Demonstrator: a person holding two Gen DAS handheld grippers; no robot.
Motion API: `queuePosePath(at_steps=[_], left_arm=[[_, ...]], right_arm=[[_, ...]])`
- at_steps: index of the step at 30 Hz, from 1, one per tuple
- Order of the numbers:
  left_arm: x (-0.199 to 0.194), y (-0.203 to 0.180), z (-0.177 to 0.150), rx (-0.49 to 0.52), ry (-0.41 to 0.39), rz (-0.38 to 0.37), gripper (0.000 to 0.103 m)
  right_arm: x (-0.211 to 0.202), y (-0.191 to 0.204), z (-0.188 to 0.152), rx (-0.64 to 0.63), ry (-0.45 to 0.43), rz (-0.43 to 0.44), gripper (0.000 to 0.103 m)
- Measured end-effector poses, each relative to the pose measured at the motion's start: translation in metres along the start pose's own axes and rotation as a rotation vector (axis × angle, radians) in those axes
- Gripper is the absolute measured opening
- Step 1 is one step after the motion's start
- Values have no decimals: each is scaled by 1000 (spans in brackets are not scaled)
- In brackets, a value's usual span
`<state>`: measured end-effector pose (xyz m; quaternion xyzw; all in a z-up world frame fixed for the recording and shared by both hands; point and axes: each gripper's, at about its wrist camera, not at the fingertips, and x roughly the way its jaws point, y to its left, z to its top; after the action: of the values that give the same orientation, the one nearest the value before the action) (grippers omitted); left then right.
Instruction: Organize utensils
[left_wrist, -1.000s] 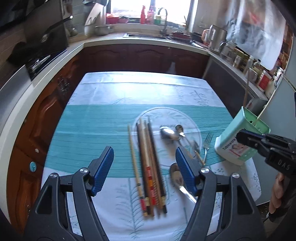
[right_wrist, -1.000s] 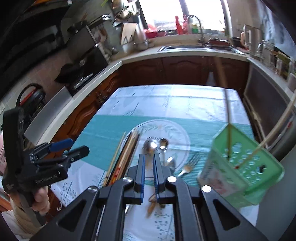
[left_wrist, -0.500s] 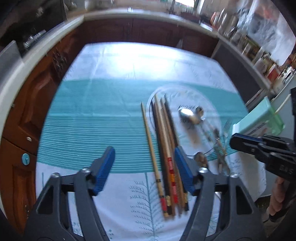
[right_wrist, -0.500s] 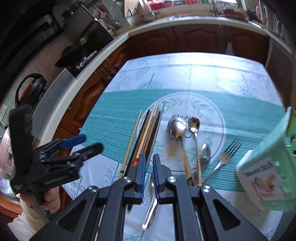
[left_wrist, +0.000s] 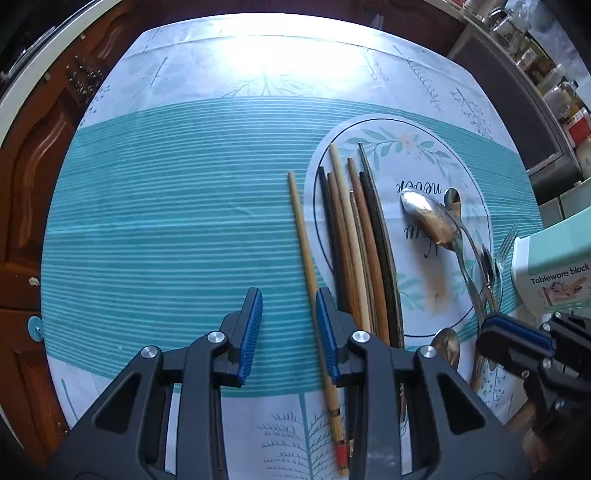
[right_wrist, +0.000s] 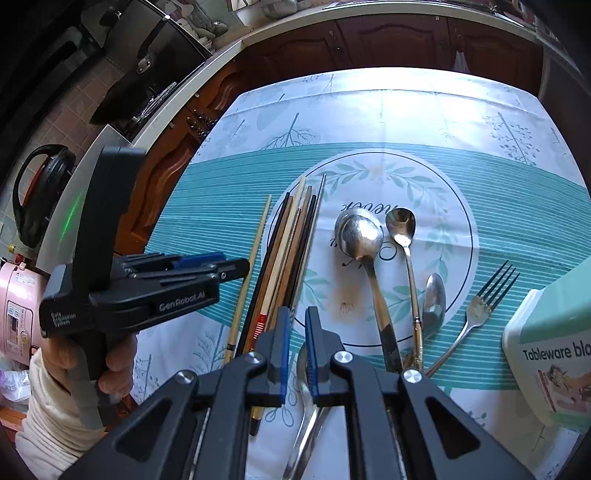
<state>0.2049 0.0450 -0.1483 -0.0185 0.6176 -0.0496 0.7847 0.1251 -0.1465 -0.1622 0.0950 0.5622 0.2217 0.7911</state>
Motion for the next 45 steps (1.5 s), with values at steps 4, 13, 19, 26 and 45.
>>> queuePosePath(at_steps=[4, 13, 19, 26, 45], left_arm=[[5, -17, 2, 63, 10, 94, 27], [5, -35, -3, 119, 46, 132, 10], [-2, -26, -17, 75, 28, 75, 4], [-2, 0, -17, 7, 31, 14, 4], [-15, 39, -25, -62, -5, -30, 4]], right_arm=[[4, 0, 1, -2, 3, 4, 8], [3, -4, 0, 4, 1, 15, 8], [6, -5, -1, 10, 14, 28, 8], [8, -4, -2, 4, 26, 31, 8], [35, 16, -4, -24, 84, 51, 8]])
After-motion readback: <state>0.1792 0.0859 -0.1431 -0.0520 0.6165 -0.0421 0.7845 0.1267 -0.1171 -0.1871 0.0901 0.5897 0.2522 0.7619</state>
